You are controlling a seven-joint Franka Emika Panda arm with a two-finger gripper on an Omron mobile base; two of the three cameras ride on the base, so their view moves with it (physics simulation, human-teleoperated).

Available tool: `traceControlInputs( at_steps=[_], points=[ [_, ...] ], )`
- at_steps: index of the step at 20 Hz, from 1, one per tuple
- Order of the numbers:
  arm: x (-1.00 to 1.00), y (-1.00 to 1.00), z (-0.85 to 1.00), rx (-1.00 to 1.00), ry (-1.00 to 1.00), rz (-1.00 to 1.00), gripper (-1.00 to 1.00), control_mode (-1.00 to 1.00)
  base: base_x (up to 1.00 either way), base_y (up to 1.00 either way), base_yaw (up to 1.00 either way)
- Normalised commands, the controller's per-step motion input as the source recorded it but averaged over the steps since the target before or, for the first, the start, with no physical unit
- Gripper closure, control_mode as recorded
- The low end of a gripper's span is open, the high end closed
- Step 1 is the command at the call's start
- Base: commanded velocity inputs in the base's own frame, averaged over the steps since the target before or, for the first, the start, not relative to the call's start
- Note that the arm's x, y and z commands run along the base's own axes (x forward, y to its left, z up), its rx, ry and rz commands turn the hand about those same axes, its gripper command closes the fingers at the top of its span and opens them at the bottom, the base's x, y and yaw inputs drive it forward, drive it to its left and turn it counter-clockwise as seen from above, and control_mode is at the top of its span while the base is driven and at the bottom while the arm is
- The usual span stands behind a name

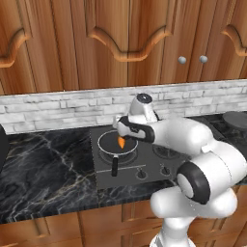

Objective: Place both pans onto different burners. Then place the carrot and the chicken drumstick on different pans.

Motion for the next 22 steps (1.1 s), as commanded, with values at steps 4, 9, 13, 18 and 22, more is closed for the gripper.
traceControlInputs(
  at_steps=[4,9,13,18,22],
  points=[
    [-0.70,-0.59,0.59,-0.01,0.00,0.00,-1.00,-1.00,0.00,0.00,0.00],
    [-0.81,-0.60,0.16,-0.08,-0.03,0.00,-1.00,-1.00,0.00,0.00,0.00],
    [-0.77,-0.58,0.28,-0.08,-0.10,0.01,-1.00,-1.00,0.00,0.00,0.00],
    [-0.37,-0.39,0.27,-0.02,-0.06,0.05,-1.00,-1.00,0.00,0.00,0.00],
    [-0.36,-0.13,0.05,0.00,-0.07,0.05,-1.00,-1.00,0.00,0.00,0.00]
  ],
)
